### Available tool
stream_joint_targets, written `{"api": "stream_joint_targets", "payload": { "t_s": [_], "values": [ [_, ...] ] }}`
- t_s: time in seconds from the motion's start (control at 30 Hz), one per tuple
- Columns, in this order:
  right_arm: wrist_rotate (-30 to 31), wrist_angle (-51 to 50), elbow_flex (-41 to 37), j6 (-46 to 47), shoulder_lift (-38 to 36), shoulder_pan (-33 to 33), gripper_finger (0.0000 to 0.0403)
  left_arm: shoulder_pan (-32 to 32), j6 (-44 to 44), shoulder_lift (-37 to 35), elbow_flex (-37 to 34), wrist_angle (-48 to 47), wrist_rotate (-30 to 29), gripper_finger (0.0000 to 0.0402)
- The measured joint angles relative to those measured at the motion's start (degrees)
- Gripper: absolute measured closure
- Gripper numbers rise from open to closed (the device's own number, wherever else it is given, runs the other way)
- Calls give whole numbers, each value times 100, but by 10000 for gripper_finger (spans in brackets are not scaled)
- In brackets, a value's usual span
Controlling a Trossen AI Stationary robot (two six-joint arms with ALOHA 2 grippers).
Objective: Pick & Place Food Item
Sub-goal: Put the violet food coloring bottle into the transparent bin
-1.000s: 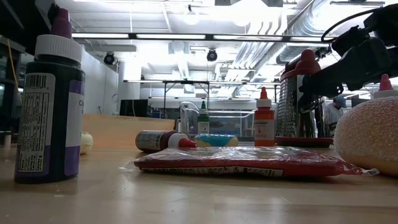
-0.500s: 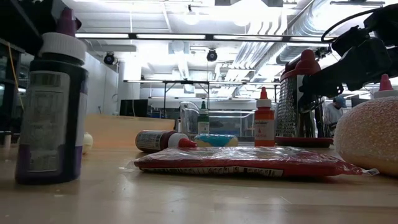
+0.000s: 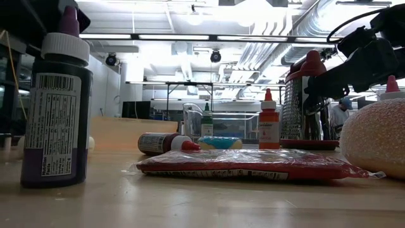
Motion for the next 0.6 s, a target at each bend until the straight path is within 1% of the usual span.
{"api": "stream_joint_targets", "payload": {
  "t_s": [0.3,0.6],
  "values": [
    [0,2,2,0,2,-1,50,0,149,159,7,301,37,208],
    [0,0,1,0,2,0,50,99,346,166,9,376,84,208]
  ]
}}
